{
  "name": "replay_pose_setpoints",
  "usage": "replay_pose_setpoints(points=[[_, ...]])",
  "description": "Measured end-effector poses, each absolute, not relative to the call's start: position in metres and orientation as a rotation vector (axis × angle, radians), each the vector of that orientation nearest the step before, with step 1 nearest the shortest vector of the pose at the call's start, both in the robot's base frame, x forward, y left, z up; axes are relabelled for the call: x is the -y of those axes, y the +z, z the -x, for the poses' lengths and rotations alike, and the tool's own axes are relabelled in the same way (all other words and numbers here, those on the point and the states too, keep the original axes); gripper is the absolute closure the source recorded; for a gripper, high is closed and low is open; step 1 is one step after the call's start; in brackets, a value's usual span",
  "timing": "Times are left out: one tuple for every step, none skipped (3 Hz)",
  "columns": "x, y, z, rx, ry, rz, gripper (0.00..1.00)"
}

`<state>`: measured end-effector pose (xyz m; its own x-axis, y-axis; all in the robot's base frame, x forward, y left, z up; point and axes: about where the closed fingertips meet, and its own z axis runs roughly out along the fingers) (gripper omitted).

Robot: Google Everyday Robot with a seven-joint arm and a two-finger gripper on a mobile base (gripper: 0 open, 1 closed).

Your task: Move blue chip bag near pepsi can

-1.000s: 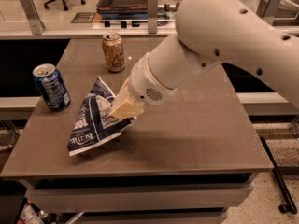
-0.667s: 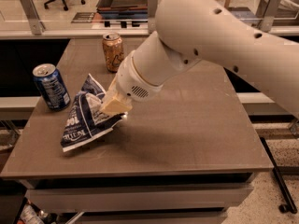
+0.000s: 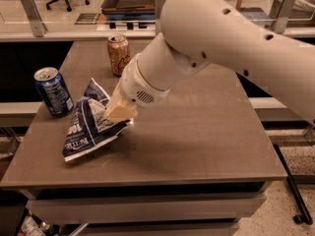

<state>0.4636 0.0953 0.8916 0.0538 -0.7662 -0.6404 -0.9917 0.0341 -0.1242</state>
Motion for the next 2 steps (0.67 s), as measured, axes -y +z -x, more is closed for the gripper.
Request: replay_pose_setpoints(points=[[-0.0964,0.8923,-0.4623,-1.758,0.522,1.785,0.38],[-0.0975,0.893,-0.461,-1.756,0.519,1.788,0.14]])
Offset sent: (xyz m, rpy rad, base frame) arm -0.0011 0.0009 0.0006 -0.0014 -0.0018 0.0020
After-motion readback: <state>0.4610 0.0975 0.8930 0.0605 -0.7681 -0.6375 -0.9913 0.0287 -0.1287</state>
